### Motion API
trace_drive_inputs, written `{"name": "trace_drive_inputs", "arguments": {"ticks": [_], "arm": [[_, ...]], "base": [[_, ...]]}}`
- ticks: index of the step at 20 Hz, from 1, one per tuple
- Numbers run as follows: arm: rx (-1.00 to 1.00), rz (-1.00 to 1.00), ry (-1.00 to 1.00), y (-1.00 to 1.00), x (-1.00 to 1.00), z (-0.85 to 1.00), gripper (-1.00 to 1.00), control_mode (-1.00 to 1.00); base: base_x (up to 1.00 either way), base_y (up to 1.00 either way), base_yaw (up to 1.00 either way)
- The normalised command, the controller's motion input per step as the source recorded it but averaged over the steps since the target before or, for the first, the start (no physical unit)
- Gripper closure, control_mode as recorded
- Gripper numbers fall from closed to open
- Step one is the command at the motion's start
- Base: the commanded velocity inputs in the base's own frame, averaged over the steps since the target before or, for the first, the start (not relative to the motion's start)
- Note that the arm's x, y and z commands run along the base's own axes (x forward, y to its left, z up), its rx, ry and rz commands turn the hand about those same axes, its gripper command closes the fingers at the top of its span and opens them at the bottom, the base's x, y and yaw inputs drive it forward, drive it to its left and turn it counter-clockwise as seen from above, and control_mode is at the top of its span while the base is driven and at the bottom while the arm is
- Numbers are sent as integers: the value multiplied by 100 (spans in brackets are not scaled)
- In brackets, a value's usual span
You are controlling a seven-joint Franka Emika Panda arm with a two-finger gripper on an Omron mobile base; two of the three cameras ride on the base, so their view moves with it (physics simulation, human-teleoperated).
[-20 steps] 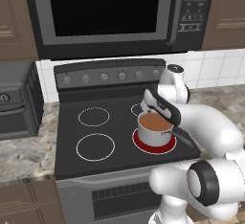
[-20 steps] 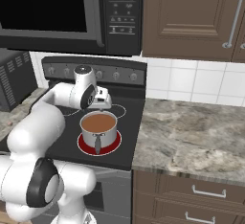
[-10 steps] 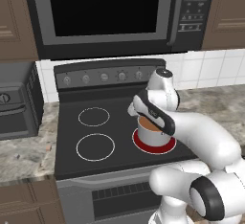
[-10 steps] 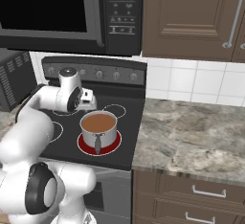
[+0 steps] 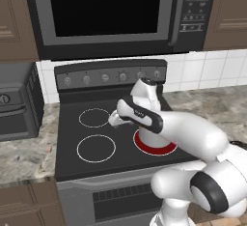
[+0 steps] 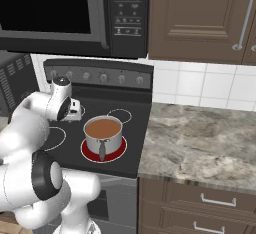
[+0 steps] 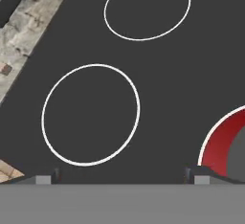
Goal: Pick up the sugar cube(s) and place them in the saucepan with hot chocolate.
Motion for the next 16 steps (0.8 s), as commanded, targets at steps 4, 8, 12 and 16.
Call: {"name": "trace_drive_inputs", "arguments": {"ticks": [4,8,12,16], "arm": [[1,18,3,97,-1,-19,-100,-100],[0,12,0,89,-22,-1,-100,-100],[0,4,0,83,-21,0,-100,-100],[-1,1,0,84,-13,0,-100,-100]], "base": [[0,0,0],[0,0,0],[0,0,0],[0,0,0]]}}
